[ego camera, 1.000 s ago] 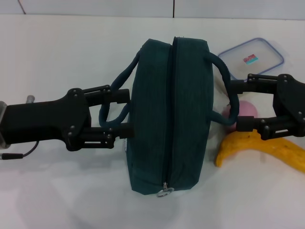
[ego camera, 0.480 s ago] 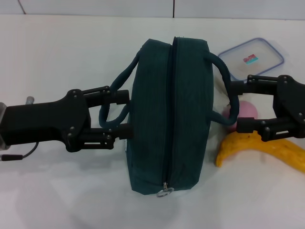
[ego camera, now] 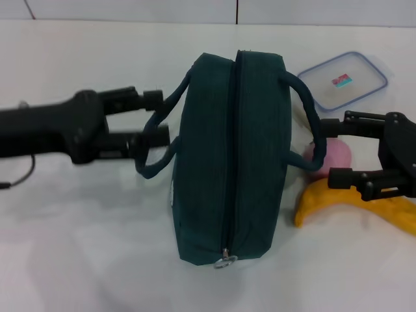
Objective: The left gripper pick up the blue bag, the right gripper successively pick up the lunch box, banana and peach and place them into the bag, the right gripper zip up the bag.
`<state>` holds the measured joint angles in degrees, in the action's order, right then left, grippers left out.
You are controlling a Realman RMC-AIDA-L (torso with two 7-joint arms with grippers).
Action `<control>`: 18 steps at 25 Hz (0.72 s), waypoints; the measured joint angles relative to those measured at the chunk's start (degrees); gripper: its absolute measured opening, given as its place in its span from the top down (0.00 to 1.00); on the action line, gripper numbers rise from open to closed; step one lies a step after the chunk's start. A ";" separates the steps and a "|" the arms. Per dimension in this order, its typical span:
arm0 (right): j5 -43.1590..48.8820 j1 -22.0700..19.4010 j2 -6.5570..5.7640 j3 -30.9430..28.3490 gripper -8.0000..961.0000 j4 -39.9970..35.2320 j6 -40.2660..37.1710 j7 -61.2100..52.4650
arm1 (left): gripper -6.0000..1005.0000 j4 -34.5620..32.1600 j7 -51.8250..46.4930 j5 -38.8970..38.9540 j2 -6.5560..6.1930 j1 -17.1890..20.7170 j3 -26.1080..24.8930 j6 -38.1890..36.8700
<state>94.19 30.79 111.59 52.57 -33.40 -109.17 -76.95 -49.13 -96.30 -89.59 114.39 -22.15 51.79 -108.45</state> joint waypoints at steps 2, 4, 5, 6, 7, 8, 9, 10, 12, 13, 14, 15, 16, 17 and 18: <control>0.01 -0.06 0.05 0.03 0.11 0.00 0.03 0.07 | 0.17 -3.78 -8.61 -3.62 -0.18 -0.75 -0.64 2.04; 0.02 -0.31 0.19 0.03 0.11 0.01 0.05 0.18 | 0.17 -7.66 -17.43 -8.01 -0.11 -1.77 -1.25 4.09; 0.02 -0.57 0.24 -0.03 0.11 0.01 0.06 0.30 | 0.17 -9.43 -21.80 -10.54 -0.01 -2.53 -1.66 5.02; 0.03 -0.93 0.29 -0.08 0.11 0.01 0.07 0.48 | 0.17 -10.47 -25.69 -12.71 0.03 -3.30 -1.95 5.65; 0.03 -1.37 0.30 -0.16 0.11 0.01 0.07 0.77 | 0.17 -11.29 -29.62 -14.92 0.08 -4.21 -2.19 6.17; 0.03 -1.71 0.30 -0.22 0.11 0.01 0.08 1.02 | 0.17 -11.78 -33.68 -16.75 0.08 -5.31 -2.20 6.38; 0.03 -2.18 0.34 -0.29 0.11 0.00 0.09 1.33 | 0.17 -12.00 -35.61 -17.41 0.07 -5.85 -2.10 6.40; 0.03 -2.53 0.37 -0.35 0.11 0.01 0.09 1.54 | 0.17 -12.18 -37.56 -17.81 0.08 -6.34 -1.75 6.35; 0.03 -2.53 0.37 -0.35 0.11 0.01 0.09 1.54 | 0.17 -12.49 -39.72 -18.16 0.12 -6.85 -1.14 6.27; 0.03 -3.49 0.47 -0.44 0.11 0.00 0.11 1.83 | 0.17 -12.80 -41.39 -18.43 0.19 -7.21 -0.55 6.21; 0.03 -4.05 0.48 -0.45 0.11 0.00 0.11 2.11 | 0.17 -13.74 -44.84 -19.66 0.54 -8.35 1.19 6.21; 0.03 -4.32 0.47 -0.45 0.11 0.00 0.11 2.28 | 0.17 -13.81 -45.11 -19.75 0.59 -8.48 1.29 6.21; 0.03 -4.65 0.48 -0.45 0.11 0.00 0.11 2.54 | 0.17 -14.02 -46.19 -20.12 0.83 -8.97 1.61 6.21; 0.03 -4.81 0.48 -0.45 0.11 0.00 0.11 2.67 | 0.17 -14.09 -47.35 -20.41 1.13 -9.44 1.67 6.25; 0.02 -5.06 0.48 -0.45 0.11 0.00 0.11 2.84 | 0.17 -14.18 -48.54 -20.75 1.40 -9.87 1.70 6.32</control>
<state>94.22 25.73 112.06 52.12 -33.40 -109.07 -74.10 -63.31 -144.84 -110.34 115.79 -32.02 53.49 -102.13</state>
